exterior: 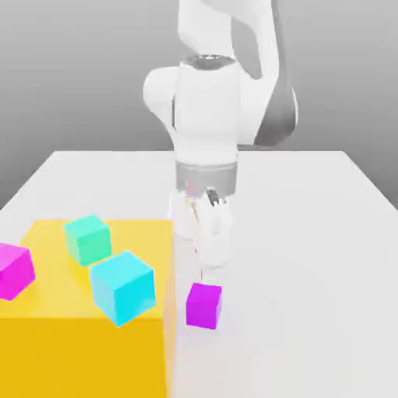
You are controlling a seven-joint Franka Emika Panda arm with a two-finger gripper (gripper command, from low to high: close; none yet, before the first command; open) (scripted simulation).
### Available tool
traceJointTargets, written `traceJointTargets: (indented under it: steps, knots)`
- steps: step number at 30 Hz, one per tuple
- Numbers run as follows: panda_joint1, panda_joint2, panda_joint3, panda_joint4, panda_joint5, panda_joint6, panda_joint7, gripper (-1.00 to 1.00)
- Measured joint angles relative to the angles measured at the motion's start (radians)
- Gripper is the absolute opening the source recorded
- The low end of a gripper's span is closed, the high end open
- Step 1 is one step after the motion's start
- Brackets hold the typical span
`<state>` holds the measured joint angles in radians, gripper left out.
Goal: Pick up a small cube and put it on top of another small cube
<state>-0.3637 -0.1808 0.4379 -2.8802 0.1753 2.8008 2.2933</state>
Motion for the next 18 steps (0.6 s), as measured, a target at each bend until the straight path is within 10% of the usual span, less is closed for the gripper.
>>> traceJointTargets:
  steps: [7,13,14,18]
  knots:
    - [-0.055,0.173,0.011,-0.060,-0.182,0.135,0.335,0.00]
    - [0.212,0.380,-0.351,-0.019,-0.531,0.295,0.590,0.00]
    - [0.246,0.401,-0.388,-0.016,-0.540,0.314,0.597,-1.00]
    - [0.246,0.401,-0.388,-0.016,-0.539,0.316,0.596,-1.00]
